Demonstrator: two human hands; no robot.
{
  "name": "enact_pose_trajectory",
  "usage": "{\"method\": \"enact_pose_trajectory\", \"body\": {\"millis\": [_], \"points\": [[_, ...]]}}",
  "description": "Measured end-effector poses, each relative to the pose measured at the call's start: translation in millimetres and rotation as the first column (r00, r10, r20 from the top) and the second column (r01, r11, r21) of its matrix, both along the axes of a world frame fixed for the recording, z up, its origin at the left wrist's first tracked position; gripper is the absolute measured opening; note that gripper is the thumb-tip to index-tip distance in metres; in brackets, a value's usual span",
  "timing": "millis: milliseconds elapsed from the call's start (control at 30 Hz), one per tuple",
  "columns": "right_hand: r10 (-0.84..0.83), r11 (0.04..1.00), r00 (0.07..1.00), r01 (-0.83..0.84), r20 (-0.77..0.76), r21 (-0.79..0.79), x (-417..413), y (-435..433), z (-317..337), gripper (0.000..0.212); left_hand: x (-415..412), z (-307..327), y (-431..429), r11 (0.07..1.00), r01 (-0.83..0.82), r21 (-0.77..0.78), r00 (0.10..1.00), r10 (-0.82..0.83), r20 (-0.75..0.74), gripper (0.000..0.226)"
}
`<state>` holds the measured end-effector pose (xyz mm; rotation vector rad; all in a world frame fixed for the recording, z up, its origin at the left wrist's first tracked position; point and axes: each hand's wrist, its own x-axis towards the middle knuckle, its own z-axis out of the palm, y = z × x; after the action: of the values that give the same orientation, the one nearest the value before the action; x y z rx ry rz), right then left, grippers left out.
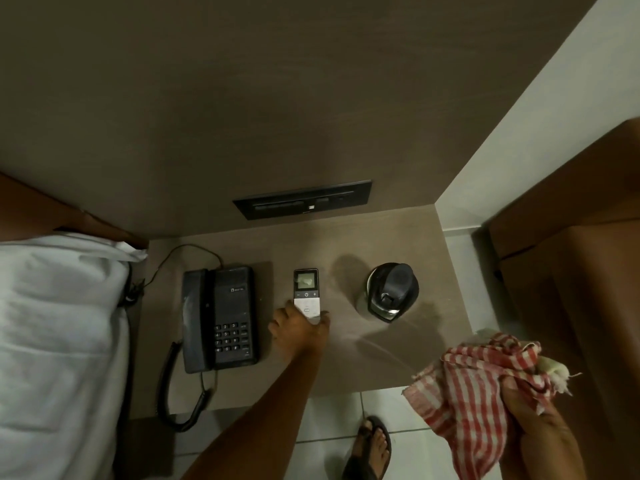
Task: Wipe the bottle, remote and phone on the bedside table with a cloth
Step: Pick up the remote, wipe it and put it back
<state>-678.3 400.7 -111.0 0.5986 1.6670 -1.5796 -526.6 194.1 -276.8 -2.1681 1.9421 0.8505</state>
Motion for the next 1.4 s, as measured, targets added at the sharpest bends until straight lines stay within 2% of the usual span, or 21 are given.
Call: {"method": "enact_pose_trajectory", "body": {"millis": [100, 167, 233, 300, 367, 467, 567, 600, 667, 733, 767, 833, 867, 900, 967, 1033, 1133, 1200, 1300, 1367, 1400], "points": [[-0.002, 1.0, 0.999, 0.002, -0.045, -0.012, 6, 1, -3, 0.047, -6, -7, -7, 1.0, -0.024, -0.009, 1.0, 0.024, -0.013, 0.075], [0.001, 1.0, 0.998, -0.003, -0.06, -0.029, 10, 2, 2, 0.049, -4, -5, -11, 0.995, -0.091, 0.043, 0.99, 0.095, -0.108, 0.067], [0.021, 1.0, 0.996, -0.021, -0.083, 0.002, 14, 3, 11, 0.049, 1, 9, -14, 0.976, -0.178, 0.127, 0.942, 0.206, -0.264, 0.046], [0.046, 0.998, 0.993, -0.041, -0.107, 0.051, 16, 0, 31, 0.035, 10, 39, -14, 0.945, -0.226, 0.235, 0.827, 0.314, -0.467, 0.03], [0.042, 0.996, 0.989, -0.03, -0.139, 0.087, 18, -6, 62, 0.018, 26, 81, -12, 0.901, -0.199, 0.386, 0.685, 0.41, -0.603, 0.033], [0.052, 0.995, 0.968, -0.029, -0.246, 0.094, 25, -15, 120, 0.033, 54, 165, -5, 0.821, 0.002, 0.572, 0.437, 0.513, -0.739, 0.035], [0.144, 0.988, 0.896, -0.106, -0.42, 0.111, 41, -24, 189, 0.039, 74, 251, -5, 0.685, 0.114, 0.719, 0.262, 0.678, -0.687, 0.03], [0.206, 0.978, 0.832, -0.159, -0.514, 0.134, 45, -25, 212, 0.038, 80, 279, -4, 0.648, 0.154, 0.746, 0.219, 0.714, -0.665, 0.039], [0.339, 0.935, 0.625, -0.303, -0.703, 0.182, 57, -26, 254, 0.039, 90, 335, 0, 0.593, 0.221, 0.774, 0.154, 0.763, -0.628, 0.051], [0.404, 0.857, 0.337, -0.465, -0.85, 0.223, 68, -31, 291, 0.036, 96, 384, 8, 0.574, 0.278, 0.77, 0.145, 0.767, -0.625, 0.054], [0.423, 0.81, 0.152, -0.506, -0.893, 0.297, 73, -35, 308, 0.034, 99, 407, 12, 0.579, 0.291, 0.761, 0.17, 0.752, -0.637, 0.055], [0.479, 0.697, -0.281, -0.454, -0.832, 0.555, 79, -53, 337, 0.034, 102, 440, 21, 0.571, 0.329, 0.752, 0.215, 0.731, -0.648, 0.055], [0.468, 0.655, -0.442, -0.408, -0.765, 0.636, 83, -64, 353, 0.039, 105, 456, 27, 0.558, 0.36, 0.748, 0.224, 0.727, -0.65, 0.055], [0.448, 0.612, -0.555, -0.381, -0.7, 0.693, 87, -76, 365, 0.045, 108, 467, 31, 0.559, 0.386, 0.734, 0.22, 0.717, -0.661, 0.055], [0.401, 0.527, -0.717, -0.328, -0.57, 0.784, 97, -94, 383, 0.049, 113, 487, 39, 0.549, 0.412, 0.727, 0.196, 0.726, -0.659, 0.054], [0.397, 0.425, -0.82, -0.235, -0.413, 0.874, 105, -104, 388, 0.066, 117, 499, 45, 0.527, 0.418, 0.74, 0.153, 0.762, -0.629, 0.054], [0.388, 0.341, -0.868, -0.179, -0.312, 0.923, 106, -98, 387, 0.075, 125, 504, 50, 0.54, 0.444, 0.715, 0.084, 0.77, -0.633, 0.045], [0.368, 0.333, -0.879, -0.18, -0.304, 0.925, 101, -87, 385, 0.076, 131, 506, 51, 0.559, 0.454, 0.694, 0.087, 0.747, -0.659, 0.043], [0.341, 0.348, -0.898, -0.153, -0.277, 0.925, 84, -69, 385, 0.069, 138, 511, 50, 0.551, 0.451, 0.702, 0.077, 0.76, -0.646, 0.056], [0.388, 0.396, -0.862, -0.164, -0.327, 0.903, 72, -63, 392, 0.066, 141, 511, 48, 0.588, 0.426, 0.687, 0.056, 0.741, -0.669, 0.058], [0.427, 0.436, -0.812, -0.201, -0.398, 0.877, 67, -63, 396, 0.066, 141, 511, 46, 0.593, 0.437, 0.676, 0.038, 0.739, -0.673, 0.056]]}}
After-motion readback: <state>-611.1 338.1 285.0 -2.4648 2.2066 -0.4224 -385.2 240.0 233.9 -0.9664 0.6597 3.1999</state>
